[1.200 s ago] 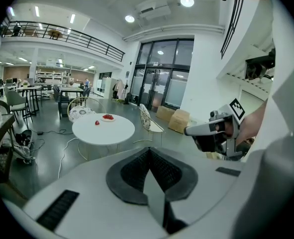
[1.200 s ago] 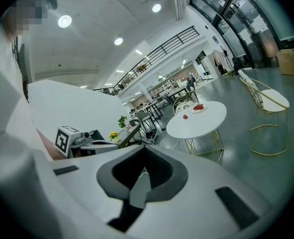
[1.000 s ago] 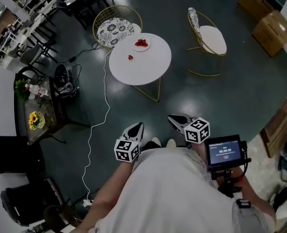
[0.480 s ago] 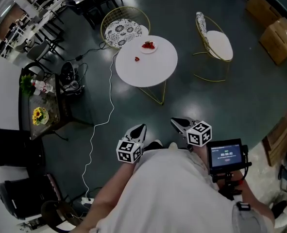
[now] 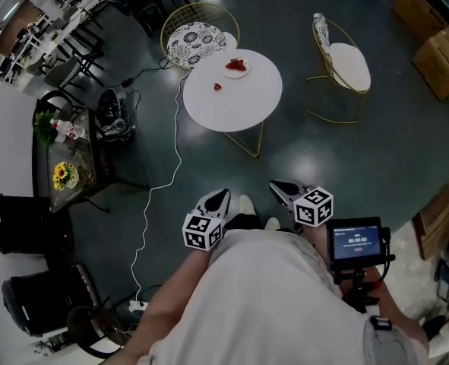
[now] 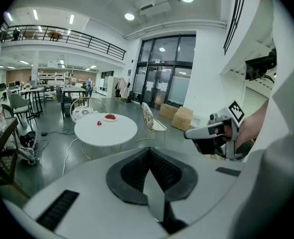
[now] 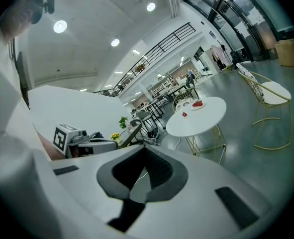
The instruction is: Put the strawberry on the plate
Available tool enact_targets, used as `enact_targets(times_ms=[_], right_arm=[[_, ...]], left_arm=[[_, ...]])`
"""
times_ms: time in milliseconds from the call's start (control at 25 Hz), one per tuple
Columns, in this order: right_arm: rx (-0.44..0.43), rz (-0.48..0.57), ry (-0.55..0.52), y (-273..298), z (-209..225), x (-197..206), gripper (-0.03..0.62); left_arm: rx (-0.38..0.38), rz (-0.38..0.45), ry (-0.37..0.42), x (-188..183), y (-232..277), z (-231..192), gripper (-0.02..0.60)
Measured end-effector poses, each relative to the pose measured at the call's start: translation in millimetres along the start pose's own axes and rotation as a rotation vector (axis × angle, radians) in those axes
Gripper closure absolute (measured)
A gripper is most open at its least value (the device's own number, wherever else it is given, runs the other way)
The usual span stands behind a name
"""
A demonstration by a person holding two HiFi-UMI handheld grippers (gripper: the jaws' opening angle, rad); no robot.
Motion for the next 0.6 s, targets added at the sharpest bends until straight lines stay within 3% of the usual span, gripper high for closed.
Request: enact_targets(times_ms=[400, 600], right_arm=[[0.018, -0.033, -0.004, 27, 29, -36, 0.586], [0.027, -0.039, 0.014, 60, 79, -63, 0.586]], left_arm=[[0.010, -0.007, -0.042, -20, 33, -44, 0.575], [0.016, -0.023, -0.042, -45, 82, -89, 0.575]])
Point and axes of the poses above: the fingertips, and each gripper's own axes: y forward along the fingers, z to its right, x out of its underside, the point moved 4 cm from there along -y, backward along the fingers, and after that the axes turned 14 degrees about -z, right-handed, at the moved point
